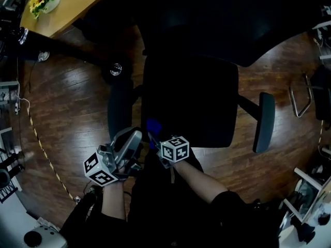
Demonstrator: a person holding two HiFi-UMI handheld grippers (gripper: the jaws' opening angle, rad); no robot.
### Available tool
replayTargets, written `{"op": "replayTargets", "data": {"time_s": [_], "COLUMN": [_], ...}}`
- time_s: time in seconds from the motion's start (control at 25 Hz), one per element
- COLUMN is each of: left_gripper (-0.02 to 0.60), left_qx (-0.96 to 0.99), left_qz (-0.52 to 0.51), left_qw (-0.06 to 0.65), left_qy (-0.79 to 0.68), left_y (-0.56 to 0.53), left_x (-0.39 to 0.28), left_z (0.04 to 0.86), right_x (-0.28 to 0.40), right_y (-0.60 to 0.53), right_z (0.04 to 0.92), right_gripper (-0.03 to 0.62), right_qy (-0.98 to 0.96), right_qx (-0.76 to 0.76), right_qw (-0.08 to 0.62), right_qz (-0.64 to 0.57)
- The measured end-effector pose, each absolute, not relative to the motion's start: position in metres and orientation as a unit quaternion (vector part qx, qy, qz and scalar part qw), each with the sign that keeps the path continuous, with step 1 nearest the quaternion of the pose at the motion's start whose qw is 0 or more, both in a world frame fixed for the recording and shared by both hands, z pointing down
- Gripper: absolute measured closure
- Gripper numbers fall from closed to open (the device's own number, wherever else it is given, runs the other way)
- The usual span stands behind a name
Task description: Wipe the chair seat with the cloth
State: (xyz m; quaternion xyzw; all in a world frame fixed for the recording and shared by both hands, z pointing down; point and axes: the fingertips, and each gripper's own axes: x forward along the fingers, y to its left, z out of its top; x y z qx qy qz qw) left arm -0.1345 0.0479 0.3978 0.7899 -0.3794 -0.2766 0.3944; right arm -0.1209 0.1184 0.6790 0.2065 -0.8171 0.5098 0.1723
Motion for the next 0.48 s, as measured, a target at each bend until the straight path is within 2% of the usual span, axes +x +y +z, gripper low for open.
{"op": "replayTargets", "data": {"time_s": [0.12, 0.24, 0.48], "left_gripper": [0.588, 0.588, 0.589], "left_qx": [0.782, 0.776, 0.778], "left_qz": [-0.276, -0.276, -0.267], "left_qw": [0.394, 0.395, 0.398], "left_qy": [-0.396, -0.407, -0.406], "left_y": [0.06, 0.069, 0.07], "left_x": [-0.147, -0.153, -0.152], "left_z": [0.402, 0.404, 0.407], "right_x": [-0.158, -0.161, -0.135], "right_y": [0.139, 0.149, 0.149], "right_z": [0.701, 0.729, 0.73], "right_gripper": [0.531, 0.531, 0.532], "right_qy": [-0.805, -0.797, -0.83], "right_qx": [0.19, 0.181, 0.178], "right_qw": [0.213, 0.255, 0.254], "right_qz": [0.519, 0.516, 0.463]}}
